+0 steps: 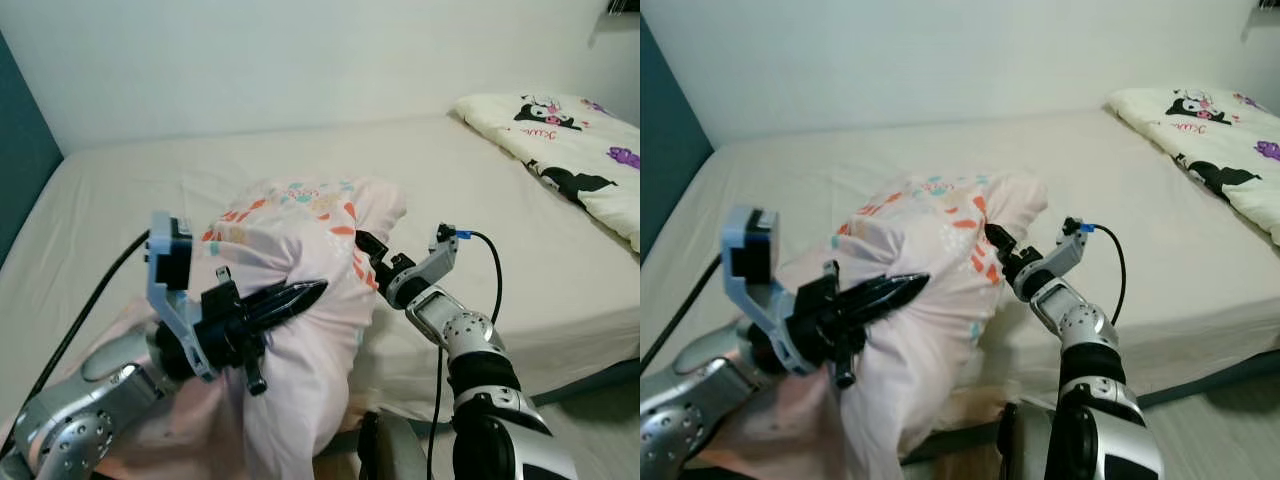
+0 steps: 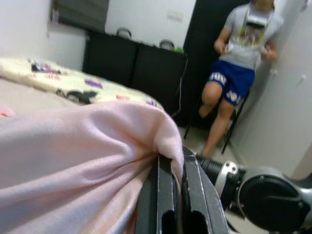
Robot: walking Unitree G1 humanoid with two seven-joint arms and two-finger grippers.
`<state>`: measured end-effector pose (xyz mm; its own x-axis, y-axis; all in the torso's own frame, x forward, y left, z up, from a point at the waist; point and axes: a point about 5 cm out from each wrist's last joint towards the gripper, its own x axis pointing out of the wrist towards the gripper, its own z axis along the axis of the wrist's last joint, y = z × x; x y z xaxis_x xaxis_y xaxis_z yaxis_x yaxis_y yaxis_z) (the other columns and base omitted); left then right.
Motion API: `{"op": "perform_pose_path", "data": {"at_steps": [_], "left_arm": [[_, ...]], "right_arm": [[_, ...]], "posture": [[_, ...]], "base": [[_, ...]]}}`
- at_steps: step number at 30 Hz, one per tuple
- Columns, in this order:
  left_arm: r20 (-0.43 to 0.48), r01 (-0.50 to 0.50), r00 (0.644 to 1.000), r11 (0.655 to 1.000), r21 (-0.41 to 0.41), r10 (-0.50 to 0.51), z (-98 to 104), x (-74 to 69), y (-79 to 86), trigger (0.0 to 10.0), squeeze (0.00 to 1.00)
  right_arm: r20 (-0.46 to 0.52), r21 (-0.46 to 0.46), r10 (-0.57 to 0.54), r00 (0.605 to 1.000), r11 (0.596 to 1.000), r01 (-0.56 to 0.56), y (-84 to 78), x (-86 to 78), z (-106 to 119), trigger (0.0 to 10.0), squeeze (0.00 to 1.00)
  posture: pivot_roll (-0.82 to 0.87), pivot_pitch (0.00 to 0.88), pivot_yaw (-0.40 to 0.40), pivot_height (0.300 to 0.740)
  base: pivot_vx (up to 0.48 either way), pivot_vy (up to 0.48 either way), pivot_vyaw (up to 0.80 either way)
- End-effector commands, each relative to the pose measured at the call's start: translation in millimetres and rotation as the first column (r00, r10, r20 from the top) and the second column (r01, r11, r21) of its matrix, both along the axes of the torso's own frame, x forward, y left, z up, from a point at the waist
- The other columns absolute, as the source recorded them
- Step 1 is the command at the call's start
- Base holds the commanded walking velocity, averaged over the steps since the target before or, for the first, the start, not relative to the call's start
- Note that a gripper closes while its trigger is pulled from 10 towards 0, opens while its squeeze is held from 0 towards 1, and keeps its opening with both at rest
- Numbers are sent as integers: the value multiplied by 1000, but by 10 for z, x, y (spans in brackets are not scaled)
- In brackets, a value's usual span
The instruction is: Clean up the room
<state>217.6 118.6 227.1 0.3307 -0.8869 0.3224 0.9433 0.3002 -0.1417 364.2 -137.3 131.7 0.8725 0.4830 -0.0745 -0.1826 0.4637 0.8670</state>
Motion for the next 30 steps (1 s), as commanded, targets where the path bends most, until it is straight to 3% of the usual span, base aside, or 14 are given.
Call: {"op": "perform_pose_path", "data": {"at_steps": [1, 4, 6, 10, 13, 17, 18, 19, 20, 30], "left_arm": [[17, 50, 999, 999, 19, -51, -15, -65, -76, 0, 0], [-6, 55, 998, 997, 49, -55, -117, -58, -121, 0, 0], [-28, 63, 998, 996, 59, -62, -186, -52, -178, 0, 0], [-29, 71, 997, 996, 54, -70, -182, -45, -215, 0, 0], [-28, 72, 997, 996, 53, -71, -178, -43, -218, 0, 0], [-20, 69, 997, 996, 48, -68, -156, -25, -224, 0, 0], [-17, 68, 998, 997, 47, -68, -155, -22, -226, 0, 0], [-17, 68, 998, 997, 47, -68, -155, -22, -226, 0, 0], [-16, 68, 998, 997, 46, -67, -156, -21, -229, 0, 0], [-21, 59, 998, 996, 62, -57, -225, -10, -256, 0, 0]], "right_arm": [[-15, 13, 92, 996, 996, -91, 124, -62, -3, 10000, 0], [-59, 28, 152, 987, 988, -150, 155, -165, -33, 10000, 0], [-166, 27, 218, 962, 976, -216, 226, -327, -172, 10000, 0], [-255, 38, 265, 930, 964, -264, 351, -460, -341, 10000, 0], [-265, 41, 271, 925, 962, -270, 375, -478, -364, 10000, 0], [-218, 35, 210, 953, 978, -208, 420, -381, -331, 10000, 0], [-186, 35, 174, 967, 985, -170, 397, -336, -300, 2863, 0], [-186, 35, 174, 967, 985, -170, 397, -336, -300, 2863, 0], [-162, 53, 160, 974, 987, -153, 376, -306, -277, 0, 0], [-153, 54, 188, 970, 982, -182, 376, -234, -193, 0, 0]], "posture": [[57, 71, -85, 535], [41, 71, -84, 535], [33, 69, -81, 535], [35, 67, -82, 535], [35, 67, -82, 535], [44, 70, -77, 535], [46, 71, -74, 535], [46, 71, -74, 535], [48, 71, -75, 535], [58, 72, -78, 535]], "base": [[0, 0, 0], [0, 0, 0], [0, 0, 0], [0, 0, 0], [0, 0, 0], [0, 0, 0], [0, 0, 0], [0, 0, 0], [0, 0, 0], [0, 0, 0]]}}
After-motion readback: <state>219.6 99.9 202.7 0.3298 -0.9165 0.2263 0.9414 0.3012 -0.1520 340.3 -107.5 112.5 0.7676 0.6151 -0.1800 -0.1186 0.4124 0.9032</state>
